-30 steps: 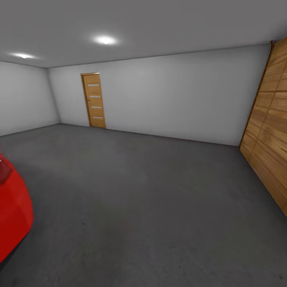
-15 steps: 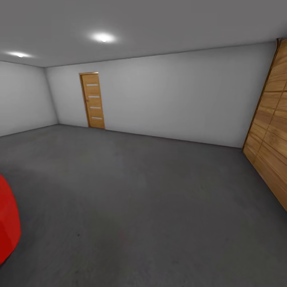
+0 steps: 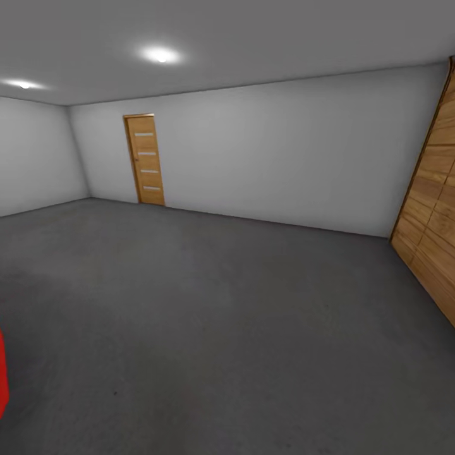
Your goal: Move the two storage containers from the living room to the garage. In the garage, place one container on the floor and stack the other container on top of it (either order is fine).
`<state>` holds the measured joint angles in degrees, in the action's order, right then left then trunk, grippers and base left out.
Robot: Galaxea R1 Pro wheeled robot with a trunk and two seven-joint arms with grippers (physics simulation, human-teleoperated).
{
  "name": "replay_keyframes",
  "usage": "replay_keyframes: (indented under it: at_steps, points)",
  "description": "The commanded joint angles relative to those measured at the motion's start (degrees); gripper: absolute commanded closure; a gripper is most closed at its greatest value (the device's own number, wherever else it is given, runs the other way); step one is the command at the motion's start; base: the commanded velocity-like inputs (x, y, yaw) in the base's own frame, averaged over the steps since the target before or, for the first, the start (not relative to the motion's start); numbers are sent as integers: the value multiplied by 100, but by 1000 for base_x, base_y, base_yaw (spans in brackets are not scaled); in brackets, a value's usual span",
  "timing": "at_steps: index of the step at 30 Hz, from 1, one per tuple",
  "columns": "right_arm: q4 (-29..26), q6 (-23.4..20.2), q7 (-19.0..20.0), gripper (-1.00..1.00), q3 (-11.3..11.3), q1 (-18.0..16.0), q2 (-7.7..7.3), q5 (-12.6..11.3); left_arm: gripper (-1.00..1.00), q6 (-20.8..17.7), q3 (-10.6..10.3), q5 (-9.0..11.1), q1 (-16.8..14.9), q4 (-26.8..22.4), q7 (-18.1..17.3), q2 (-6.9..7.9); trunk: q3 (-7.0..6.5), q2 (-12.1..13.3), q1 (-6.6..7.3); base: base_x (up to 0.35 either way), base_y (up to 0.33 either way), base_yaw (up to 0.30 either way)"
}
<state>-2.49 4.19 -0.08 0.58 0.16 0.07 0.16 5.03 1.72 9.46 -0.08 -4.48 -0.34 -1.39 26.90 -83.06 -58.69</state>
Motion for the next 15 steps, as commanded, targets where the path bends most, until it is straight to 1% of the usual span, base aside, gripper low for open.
replay_keyframes:
  at_steps: [1, 5, 15]
  points:
    - [-6, 17, -1, -100, 11, 2, 1, -1, -100, 15, 17, 30, -1, 0, -2, 2, 4, -2, -3, 324, 0, 111]
    - [-6, 19, -7, -100, -7, 2, -16, -30, -100, 14, 20, 30, -1, 0, -2, 0, 4, -2, -3, 324, 0, 212]
    - [-6, 19, -10, -100, -15, 2, 1, -33, -100, 13, 21, 30, -1, 0, -2, 0, 4, -2, -3, 324, 0, 269]
